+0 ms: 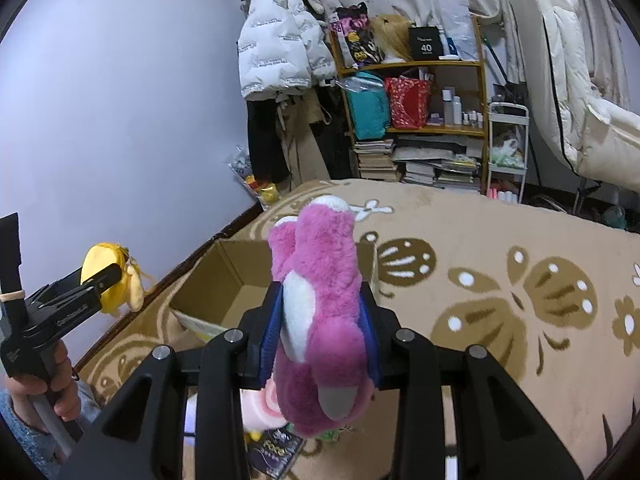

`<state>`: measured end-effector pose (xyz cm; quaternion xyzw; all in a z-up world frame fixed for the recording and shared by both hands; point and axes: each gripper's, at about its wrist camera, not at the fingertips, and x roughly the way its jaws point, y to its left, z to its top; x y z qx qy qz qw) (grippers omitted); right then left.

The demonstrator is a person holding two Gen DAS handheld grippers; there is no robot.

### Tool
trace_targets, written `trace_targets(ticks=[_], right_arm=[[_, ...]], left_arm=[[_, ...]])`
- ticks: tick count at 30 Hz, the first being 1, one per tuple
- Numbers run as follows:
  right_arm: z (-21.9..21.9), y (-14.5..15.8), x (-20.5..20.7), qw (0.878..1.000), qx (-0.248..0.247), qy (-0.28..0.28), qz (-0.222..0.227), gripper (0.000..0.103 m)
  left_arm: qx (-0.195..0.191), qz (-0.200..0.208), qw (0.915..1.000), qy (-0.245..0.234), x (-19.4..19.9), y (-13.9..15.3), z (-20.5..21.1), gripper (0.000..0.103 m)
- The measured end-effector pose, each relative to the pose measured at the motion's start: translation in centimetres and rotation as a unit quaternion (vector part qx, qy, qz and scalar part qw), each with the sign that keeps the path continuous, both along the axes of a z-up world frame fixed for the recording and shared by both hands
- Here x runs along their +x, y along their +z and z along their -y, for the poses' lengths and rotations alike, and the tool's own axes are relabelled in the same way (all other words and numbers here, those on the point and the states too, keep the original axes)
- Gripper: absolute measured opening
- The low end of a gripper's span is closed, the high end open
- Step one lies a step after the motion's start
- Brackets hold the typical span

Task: Organize soft objects
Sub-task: 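Close the left tool on the yellow plush while the right tool grips and lifts the pink bear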

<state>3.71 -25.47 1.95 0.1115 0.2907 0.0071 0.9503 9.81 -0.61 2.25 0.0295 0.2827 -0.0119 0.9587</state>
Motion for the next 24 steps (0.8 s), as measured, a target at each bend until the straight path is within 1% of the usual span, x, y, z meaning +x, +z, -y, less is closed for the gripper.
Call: trace_targets(ticks=[4,7,10,14,17,24], right_arm=[[0.0,0.4,1.4,1.0,-0.004,0.007,0.004,0.037],[0.1,0.7,2.3,1.0,-0.008,0.013,0.008,0.037],[0.2,0.9,3.4,1.0,-0.014,0.02,0.016,0.037],[0.4,1.4,4.7,0.999,-0.025,0.031,0.024,0.038],[0.9,1.5,5.9,0.999,-0.018,0.037,0.032,0.038],[1.3,0.3,7.8,0.998,-0.012,0.049,0.033,0.038]], left_arm=[[0.001,0.012,0.9999,-0.004,1.3,0.8,0.6,0.07],[0.011,0.024,0.9996,-0.007,2.1,1.2,1.4,0.07],[0.015,0.028,0.9995,-0.009,3.1,1.5,2.1,0.07],[0.013,0.025,0.9995,-0.017,4.5,1.5,3.0,0.071],[0.015,0.021,0.9993,-0.028,5.4,1.3,3.7,0.071],[0.005,0.011,0.9987,-0.05,6.2,0.1,5.5,0.071]])
